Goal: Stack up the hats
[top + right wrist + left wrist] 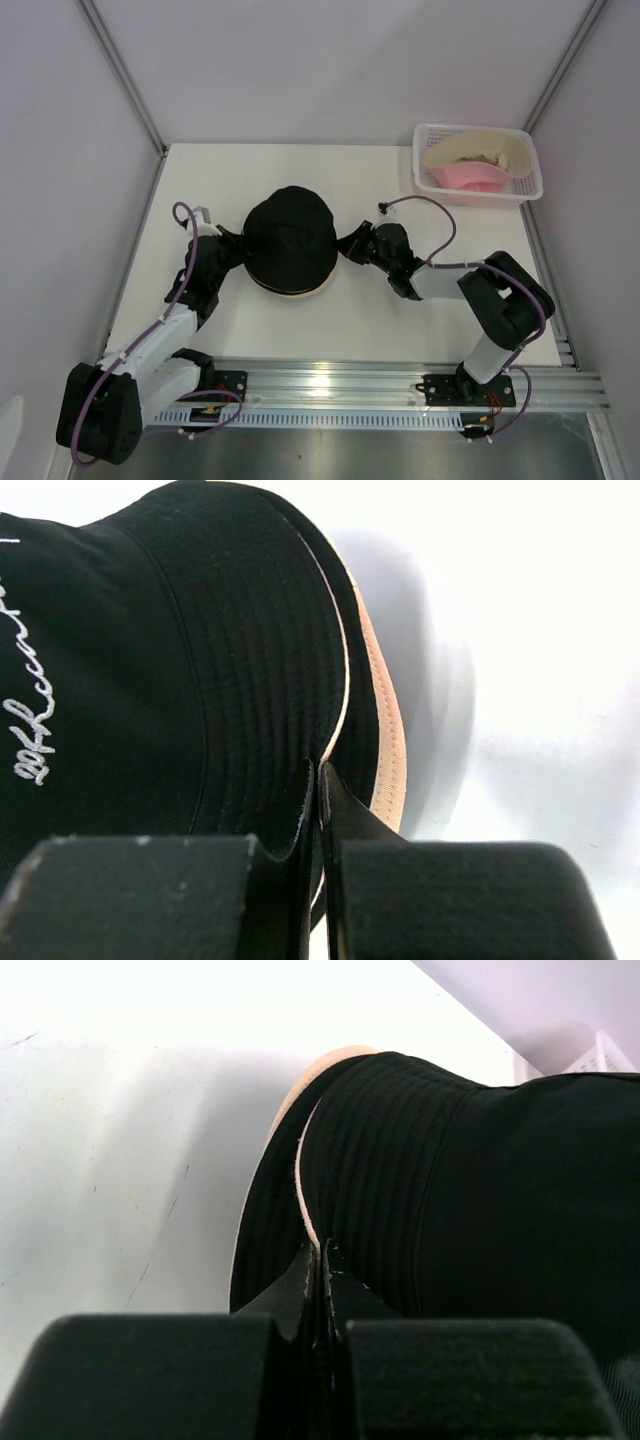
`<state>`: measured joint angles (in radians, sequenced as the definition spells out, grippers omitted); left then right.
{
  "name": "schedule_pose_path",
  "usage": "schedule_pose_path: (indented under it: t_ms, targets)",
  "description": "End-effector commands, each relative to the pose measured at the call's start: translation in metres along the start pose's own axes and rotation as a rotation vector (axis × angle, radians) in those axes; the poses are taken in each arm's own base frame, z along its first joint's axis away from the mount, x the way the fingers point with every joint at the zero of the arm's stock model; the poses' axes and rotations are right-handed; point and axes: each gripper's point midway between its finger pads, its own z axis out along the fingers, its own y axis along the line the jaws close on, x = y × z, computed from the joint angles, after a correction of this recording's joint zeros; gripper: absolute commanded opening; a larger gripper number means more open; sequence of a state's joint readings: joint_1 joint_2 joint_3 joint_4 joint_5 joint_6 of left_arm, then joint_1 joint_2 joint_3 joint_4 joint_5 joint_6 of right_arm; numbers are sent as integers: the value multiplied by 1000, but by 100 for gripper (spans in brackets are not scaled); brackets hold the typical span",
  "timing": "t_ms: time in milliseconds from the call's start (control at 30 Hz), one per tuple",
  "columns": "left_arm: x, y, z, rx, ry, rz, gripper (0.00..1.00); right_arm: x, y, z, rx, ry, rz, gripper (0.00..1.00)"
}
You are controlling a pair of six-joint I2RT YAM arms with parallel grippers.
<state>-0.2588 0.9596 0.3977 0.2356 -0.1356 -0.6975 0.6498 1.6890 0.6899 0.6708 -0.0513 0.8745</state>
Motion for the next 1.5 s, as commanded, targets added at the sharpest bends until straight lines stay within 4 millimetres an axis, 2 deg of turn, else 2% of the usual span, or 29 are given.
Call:
schedule_pose_path:
  t_ms: [0,33,67,100,133,167,200,233,267,300,333,367,400,433,467,500,533,567,633,700,733,800,833,867,967,1067,1200,1400,1467]
  targets:
    - [16,17,-4,-31,48,82,2,-1,-32,-9,145,40,-85,0]
    - [2,9,-4,-26,19,91,6,-17,-29,-15,149,29,-80,0]
    - [1,12,-6,-51,32,106,9,-28,-24,-16,145,24,-84,0]
    - [-4,11,-7,-63,27,116,18,-40,-19,-19,148,19,-102,14]
    - [-19,1,-8,-52,6,122,24,-59,-7,-21,163,12,-117,23]
    - [-26,-4,-12,-59,12,122,29,-85,4,-30,155,-34,-139,32]
    - [-27,-5,-14,-70,24,123,42,-103,12,-35,159,-64,-166,55]
    - [-40,-16,-18,-47,4,118,48,-126,27,-43,159,-89,-224,65]
    - [-44,-20,-21,-43,3,117,56,-150,30,-52,172,-133,-243,73]
    - [-57,-29,-26,-40,-6,115,72,-172,40,-64,172,-178,-257,88]
    - [-63,-29,-30,-54,-17,110,80,-181,36,-74,207,-166,-273,92]
    - [-69,-31,-36,-58,-28,109,88,-224,42,-91,213,-245,-264,96]
    - [-84,-37,-43,-62,-47,110,99,-241,40,-100,223,-266,-255,100]
    - [-89,-36,-48,-79,-61,121,99,-255,33,-109,244,-271,-255,99]
    - [-97,-38,-54,-80,-77,126,99,-280,39,-120,233,-310,-260,100]
    - [-113,-44,-61,-72,-113,125,99,-308,9,-131,306,-351,-236,99]
    - [-118,-43,-66,-80,-119,141,99,-320,-7,-139,351,-361,-219,99]
    - [-128,-49,-73,-64,-143,145,99,-339,-14,-147,377,-397,-210,100]
    - [-142,-51,-81,-62,-173,159,100,-365,-58,-157,474,-442,-187,99]
    - [-149,-53,-86,-53,-191,172,99,-383,-83,-163,528,-478,-217,99]
    - [-151,-54,-87,-48,-195,193,100,-383,-102,-157,560,-457,-221,100]
    - [-151,-58,-88,-25,-195,215,100,-387,-126,-155,623,-444,-257,99]
    - [-150,-58,-88,-23,-190,223,99,-390,-139,-161,670,-446,-231,100]
    - [-148,-57,-87,-24,-184,226,100,-391,-166,-165,763,-448,-182,99]
    - [-143,-50,-83,-46,-170,228,100,-393,-198,-180,778,-472,-5,97]
    - [-141,-45,-80,-67,-169,230,99,-398,-221,-199,793,-555,94,92]
    - [-141,-42,-78,-83,-169,232,100,-413,-230,-216,818,-628,110,90]
    - [-137,-38,-71,-90,-156,225,99,-427,-257,-217,843,-662,136,88]
    - [-137,-36,-72,-103,-155,223,100,-428,-273,-212,835,-658,163,86]
